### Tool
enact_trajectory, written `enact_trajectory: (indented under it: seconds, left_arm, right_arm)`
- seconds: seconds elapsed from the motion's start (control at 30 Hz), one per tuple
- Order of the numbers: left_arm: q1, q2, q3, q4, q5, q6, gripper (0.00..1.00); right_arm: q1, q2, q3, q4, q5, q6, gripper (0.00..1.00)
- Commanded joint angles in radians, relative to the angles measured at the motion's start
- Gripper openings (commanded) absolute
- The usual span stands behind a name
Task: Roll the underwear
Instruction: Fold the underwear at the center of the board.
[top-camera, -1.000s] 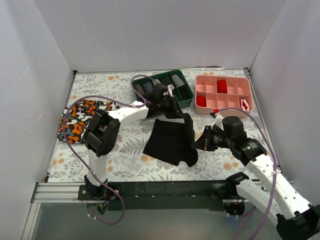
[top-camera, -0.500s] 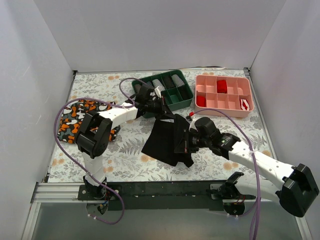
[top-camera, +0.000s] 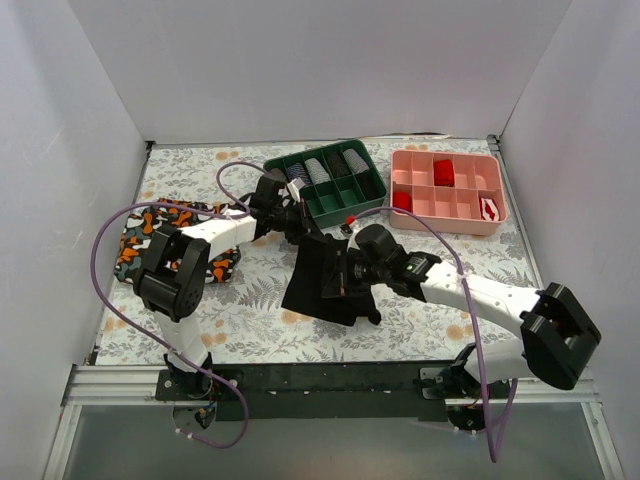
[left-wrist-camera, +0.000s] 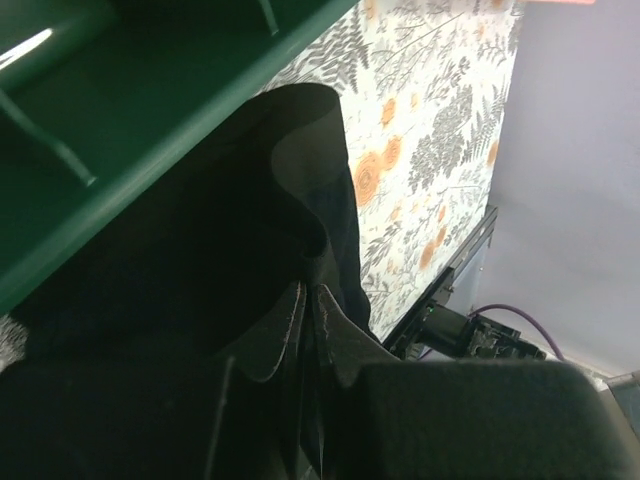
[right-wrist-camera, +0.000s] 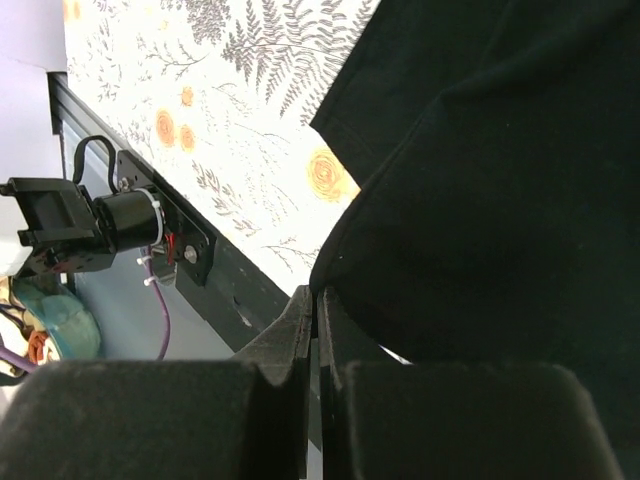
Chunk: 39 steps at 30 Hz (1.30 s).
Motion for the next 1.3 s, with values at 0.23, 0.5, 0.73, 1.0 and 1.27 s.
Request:
enact_trajectory:
  seconds: [0.23, 0.5, 0.73, 1.0, 1.27]
  left_arm:
    - [0.081, -0.078, -0.045, -0.011, 0.009, 0.083, 0.05]
    - [0.122, -0.062, -0.063, -0.035, 0.003, 0.111, 0.05]
    - [0.139, -0.119, -0.061, -0.072, -0.005, 0.110, 0.07]
    - [0.177, -0.072, -0.046, -0.085, -0.003, 0.120, 0.07]
    - [0.193, -0.042, -0.086, -0.063, -0.037, 0.136, 0.07]
  right_arm:
    - [0.053, 0.176, 0.123, 0.098, 0.008, 0.004, 0.01]
    - [0.057, 0.274, 0.183, 0.129, -0.003, -0.007, 0.01]
    - [0.091, 0.308, 0.253, 0.153, -0.015, -0.011, 0.01]
    - [0.103, 0.377, 0.302, 0.147, -0.020, -0.019, 0.01]
    - [0.105, 0.472, 0.327, 0.103, 0.005, -0.041, 0.01]
